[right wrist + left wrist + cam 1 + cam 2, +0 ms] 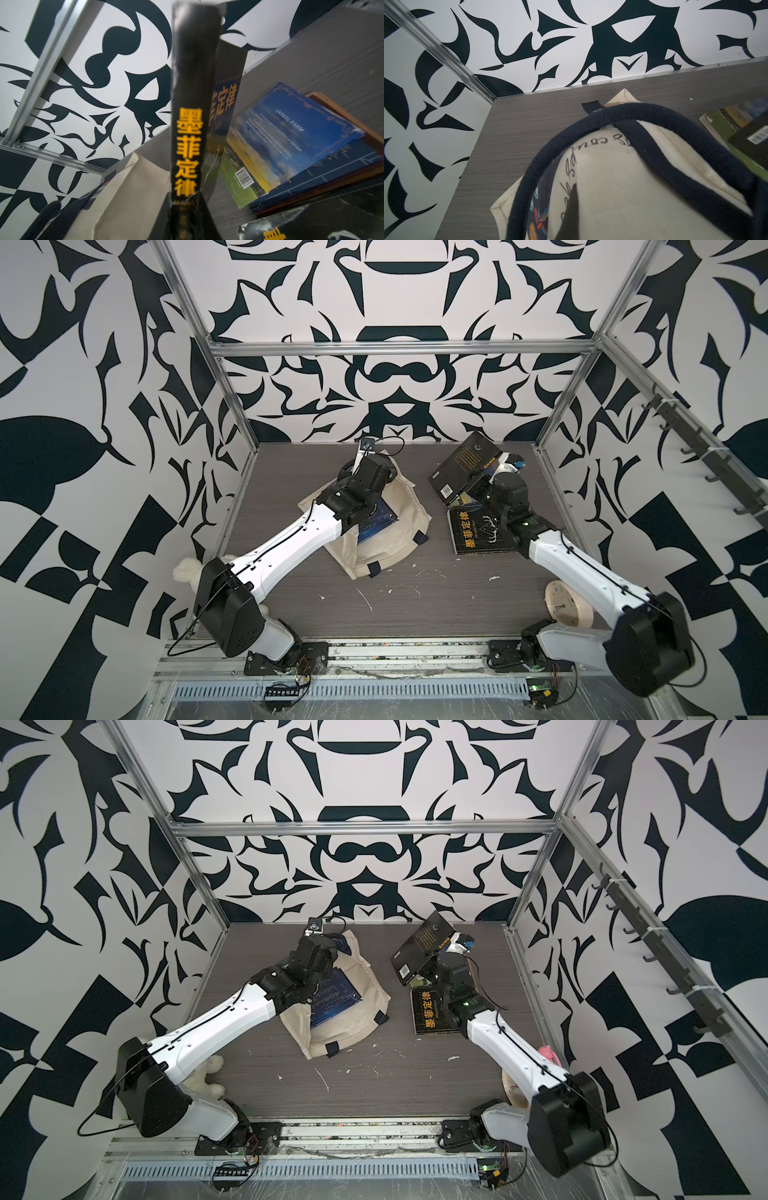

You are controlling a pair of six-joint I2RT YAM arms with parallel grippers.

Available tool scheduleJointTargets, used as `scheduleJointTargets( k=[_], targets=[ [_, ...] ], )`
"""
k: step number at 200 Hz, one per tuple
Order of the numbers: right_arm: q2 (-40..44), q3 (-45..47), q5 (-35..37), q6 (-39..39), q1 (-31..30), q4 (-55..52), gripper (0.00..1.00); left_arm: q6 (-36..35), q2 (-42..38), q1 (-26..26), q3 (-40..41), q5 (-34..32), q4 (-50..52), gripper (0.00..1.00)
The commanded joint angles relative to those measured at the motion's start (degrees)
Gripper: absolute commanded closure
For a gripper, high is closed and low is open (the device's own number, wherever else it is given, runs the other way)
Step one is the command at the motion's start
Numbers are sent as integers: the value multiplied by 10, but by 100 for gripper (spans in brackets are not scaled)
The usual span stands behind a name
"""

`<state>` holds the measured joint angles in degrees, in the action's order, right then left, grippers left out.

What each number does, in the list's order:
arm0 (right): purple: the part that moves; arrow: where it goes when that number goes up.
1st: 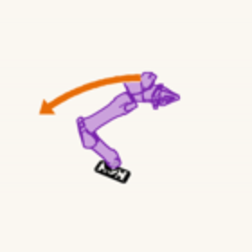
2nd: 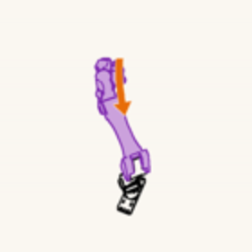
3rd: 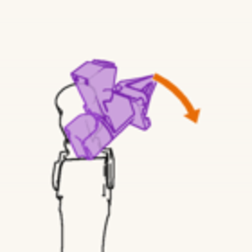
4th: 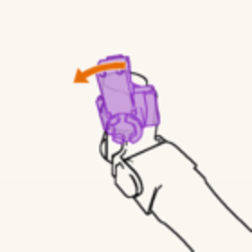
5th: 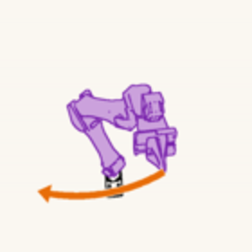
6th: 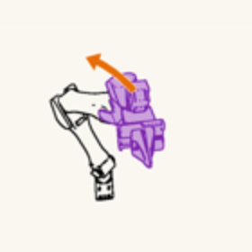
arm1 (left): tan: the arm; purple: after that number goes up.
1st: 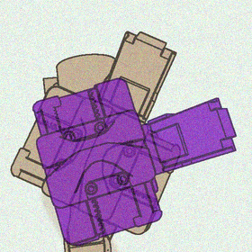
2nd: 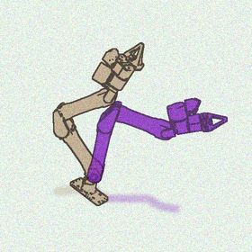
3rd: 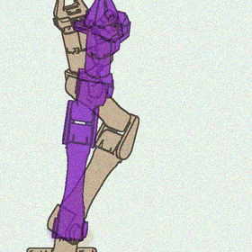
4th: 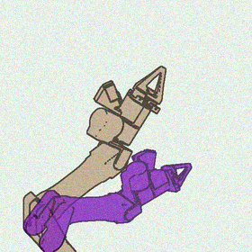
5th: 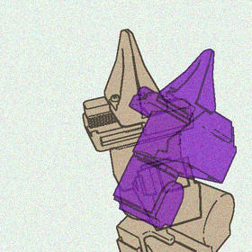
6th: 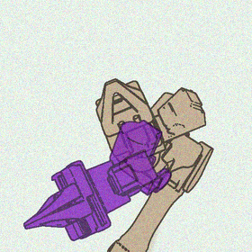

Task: Take out the books from the canvas bag
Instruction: Place the book on the book.

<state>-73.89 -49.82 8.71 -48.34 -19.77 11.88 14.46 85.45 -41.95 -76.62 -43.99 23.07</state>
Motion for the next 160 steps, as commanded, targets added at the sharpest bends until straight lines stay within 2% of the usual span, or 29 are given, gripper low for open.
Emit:
scheduleJointTargets(
  k=[1, 24, 58, 88, 160],
  targets=[
    [-31, -42, -37, -68, 44, 139, 100, 11, -2, 3, -21, 10, -12, 100],
    [-88, -37, -60, -108, 77, 208, 100, 14, -10, 2, -17, 26, -16, 100],
    [-133, -16, -23, -111, 88, 249, 100, 11, -9, 2, -13, 37, -22, 100],
    [-180, 22, -20, -151, 96, 318, 100, 11, -7, 2, -13, 44, -22, 100],
    [-170, 85, 65, -217, 97, 247, 100, 8, -5, 1, -14, 50, -23, 100]
  ],
)
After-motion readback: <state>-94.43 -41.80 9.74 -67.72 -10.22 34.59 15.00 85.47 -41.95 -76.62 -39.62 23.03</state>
